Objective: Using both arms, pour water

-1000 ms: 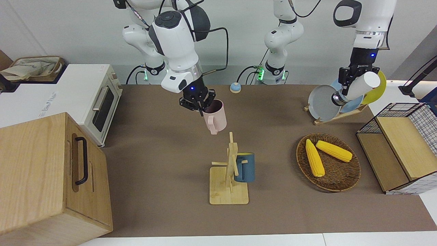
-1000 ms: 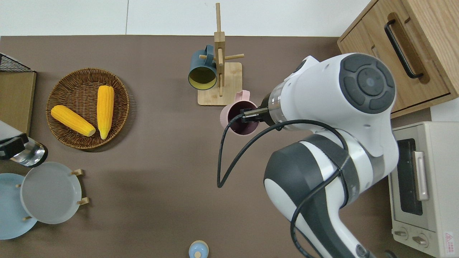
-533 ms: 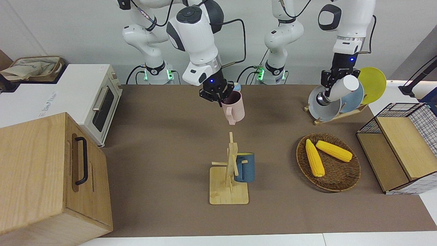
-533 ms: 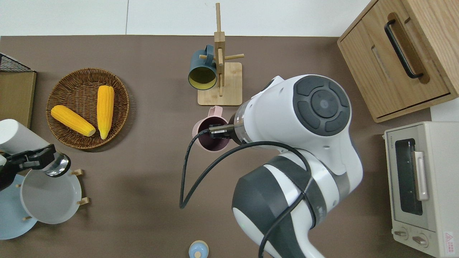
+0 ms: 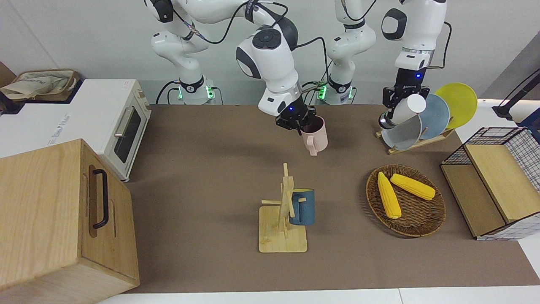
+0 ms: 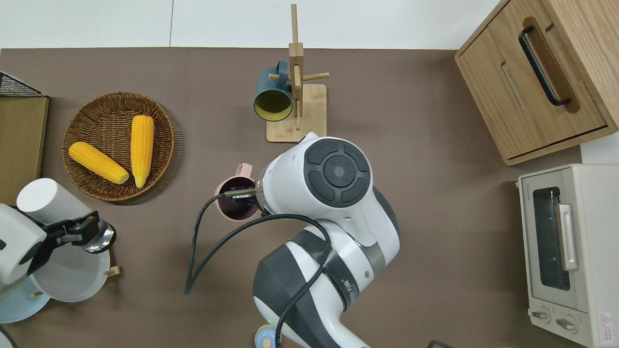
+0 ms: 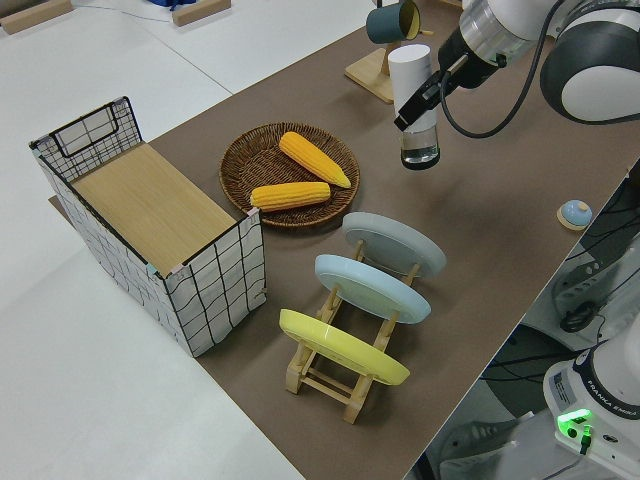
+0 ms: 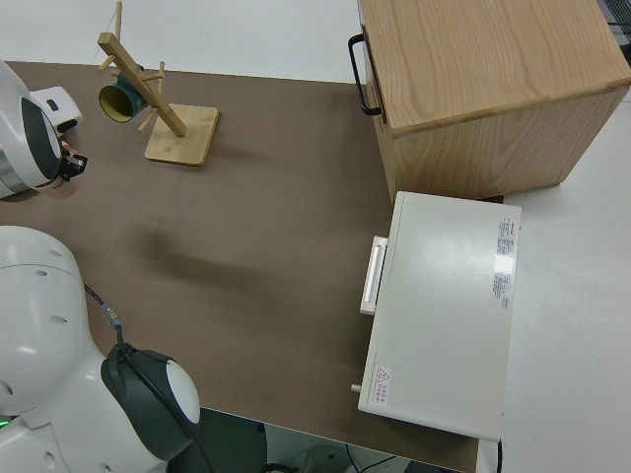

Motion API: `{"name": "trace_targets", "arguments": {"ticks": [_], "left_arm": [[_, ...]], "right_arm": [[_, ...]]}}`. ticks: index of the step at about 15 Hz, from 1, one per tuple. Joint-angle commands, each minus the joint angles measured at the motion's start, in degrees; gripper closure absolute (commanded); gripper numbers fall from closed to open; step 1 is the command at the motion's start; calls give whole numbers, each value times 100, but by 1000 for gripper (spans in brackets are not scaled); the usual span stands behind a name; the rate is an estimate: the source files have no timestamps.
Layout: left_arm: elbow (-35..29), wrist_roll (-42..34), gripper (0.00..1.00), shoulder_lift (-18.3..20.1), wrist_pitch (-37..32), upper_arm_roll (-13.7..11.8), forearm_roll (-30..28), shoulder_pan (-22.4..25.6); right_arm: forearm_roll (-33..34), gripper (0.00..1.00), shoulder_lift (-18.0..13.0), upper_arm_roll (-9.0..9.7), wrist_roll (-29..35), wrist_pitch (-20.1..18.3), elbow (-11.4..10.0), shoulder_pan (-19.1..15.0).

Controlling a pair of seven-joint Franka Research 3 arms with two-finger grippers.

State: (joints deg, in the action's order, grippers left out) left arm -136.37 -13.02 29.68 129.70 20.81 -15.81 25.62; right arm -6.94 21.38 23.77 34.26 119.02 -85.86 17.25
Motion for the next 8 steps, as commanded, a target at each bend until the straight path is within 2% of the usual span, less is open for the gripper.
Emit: {"name": "trace_targets", "arguments": {"ticks": [1, 8], "left_arm": [[-416, -16, 1000, 450, 161, -104, -212, -197], [-768, -16, 1000, 591, 275, -121, -335, -373]], "right_arm": [[52, 1000, 444, 48, 562, 489, 69, 295], [589, 1000, 982, 57, 1328, 930, 69, 665]]}}
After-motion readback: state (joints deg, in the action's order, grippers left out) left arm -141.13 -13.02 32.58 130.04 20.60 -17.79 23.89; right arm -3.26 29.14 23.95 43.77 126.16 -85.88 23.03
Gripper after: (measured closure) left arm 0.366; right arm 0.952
